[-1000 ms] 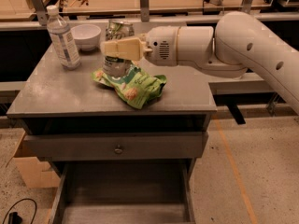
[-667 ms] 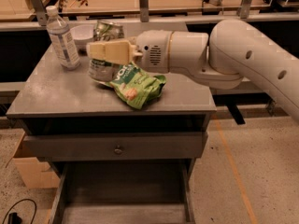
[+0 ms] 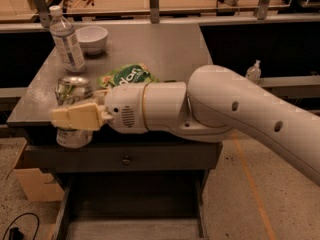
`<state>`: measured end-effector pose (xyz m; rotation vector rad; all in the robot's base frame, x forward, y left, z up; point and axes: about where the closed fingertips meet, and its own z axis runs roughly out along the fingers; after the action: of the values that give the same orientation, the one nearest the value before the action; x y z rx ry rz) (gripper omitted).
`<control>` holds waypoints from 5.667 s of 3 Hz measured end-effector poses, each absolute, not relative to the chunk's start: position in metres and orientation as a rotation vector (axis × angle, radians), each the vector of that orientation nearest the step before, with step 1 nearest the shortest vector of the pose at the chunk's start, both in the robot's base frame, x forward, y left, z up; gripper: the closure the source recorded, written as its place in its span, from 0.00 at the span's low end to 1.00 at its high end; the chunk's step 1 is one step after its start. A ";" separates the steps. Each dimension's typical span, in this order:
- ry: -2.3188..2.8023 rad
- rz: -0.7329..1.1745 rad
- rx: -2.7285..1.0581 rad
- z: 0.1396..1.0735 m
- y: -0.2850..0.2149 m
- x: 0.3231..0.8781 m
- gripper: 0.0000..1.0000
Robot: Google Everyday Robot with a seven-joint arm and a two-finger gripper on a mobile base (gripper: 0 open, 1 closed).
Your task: Place 7up can into middle drawer
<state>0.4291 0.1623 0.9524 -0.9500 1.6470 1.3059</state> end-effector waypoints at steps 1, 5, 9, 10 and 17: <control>1.764 1.163 -1.059 0.876 0.175 0.400 1.00; 1.703 1.005 -1.291 0.687 0.192 0.399 1.00; 1.723 0.759 -1.313 0.580 0.175 0.391 1.00; 1.689 0.724 -1.312 0.551 0.163 0.392 1.00; 1.771 0.740 -1.230 0.427 0.121 0.448 0.01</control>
Offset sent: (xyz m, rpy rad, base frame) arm -0.0221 0.0111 -0.0554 -0.1337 -0.0285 0.0017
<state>0.4477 0.1207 0.4271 -1.2304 1.7712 0.7396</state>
